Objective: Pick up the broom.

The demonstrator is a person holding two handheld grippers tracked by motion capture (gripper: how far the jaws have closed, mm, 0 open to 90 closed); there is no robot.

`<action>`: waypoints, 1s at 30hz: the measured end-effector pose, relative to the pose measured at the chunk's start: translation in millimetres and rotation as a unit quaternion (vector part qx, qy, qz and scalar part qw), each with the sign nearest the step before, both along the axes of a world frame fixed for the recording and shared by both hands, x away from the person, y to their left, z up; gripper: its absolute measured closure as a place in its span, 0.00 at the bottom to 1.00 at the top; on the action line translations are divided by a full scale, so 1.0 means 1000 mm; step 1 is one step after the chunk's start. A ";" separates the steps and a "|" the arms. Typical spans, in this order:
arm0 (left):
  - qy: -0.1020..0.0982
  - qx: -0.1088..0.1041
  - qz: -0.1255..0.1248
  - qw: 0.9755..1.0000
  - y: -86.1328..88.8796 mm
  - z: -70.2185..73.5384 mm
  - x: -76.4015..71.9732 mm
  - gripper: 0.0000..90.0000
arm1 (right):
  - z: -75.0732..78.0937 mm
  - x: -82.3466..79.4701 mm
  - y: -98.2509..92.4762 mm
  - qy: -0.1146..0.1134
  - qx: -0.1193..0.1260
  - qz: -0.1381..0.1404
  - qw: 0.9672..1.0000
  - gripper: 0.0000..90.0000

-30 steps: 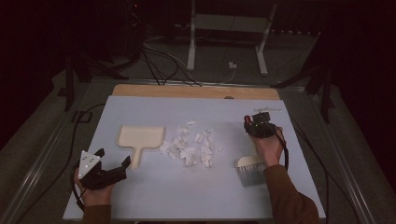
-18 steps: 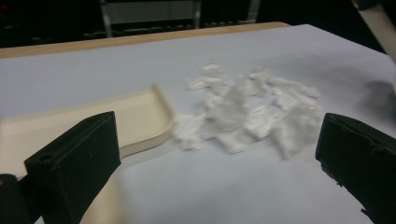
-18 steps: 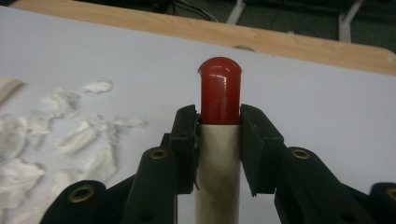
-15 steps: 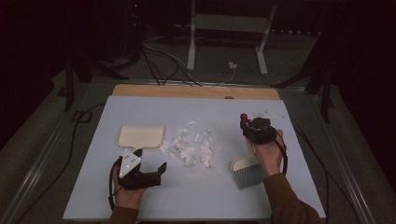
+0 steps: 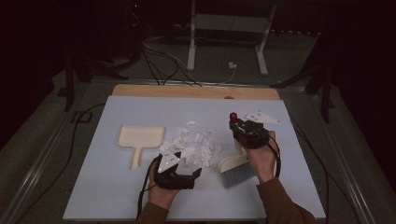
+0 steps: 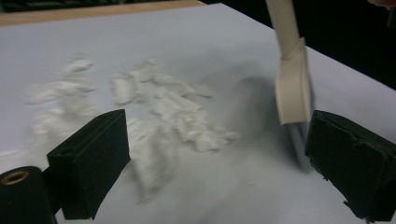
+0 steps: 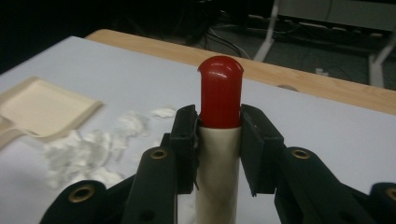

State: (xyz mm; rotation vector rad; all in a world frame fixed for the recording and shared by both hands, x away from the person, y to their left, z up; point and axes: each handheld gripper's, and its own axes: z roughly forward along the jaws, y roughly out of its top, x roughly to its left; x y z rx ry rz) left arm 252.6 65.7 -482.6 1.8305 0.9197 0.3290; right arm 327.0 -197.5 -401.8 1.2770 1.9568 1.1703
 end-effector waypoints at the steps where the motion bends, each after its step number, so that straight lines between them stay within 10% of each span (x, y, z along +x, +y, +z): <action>1: 0.000 0.000 0.000 1.000 0.000 0.000 0.000 0.09 | 0.001 -0.002 0.001 -0.001 0.003 0.002 1.000 0.77; 17: 0.043 0.006 -0.066 0.997 -0.057 -0.007 0.021 0.20 | 0.012 -0.016 0.019 0.000 0.030 0.031 0.999 0.76; 30: 0.075 0.000 -0.099 0.992 -0.057 -0.010 0.027 0.61 | 0.017 -0.024 0.028 -0.008 0.037 0.051 0.998 0.76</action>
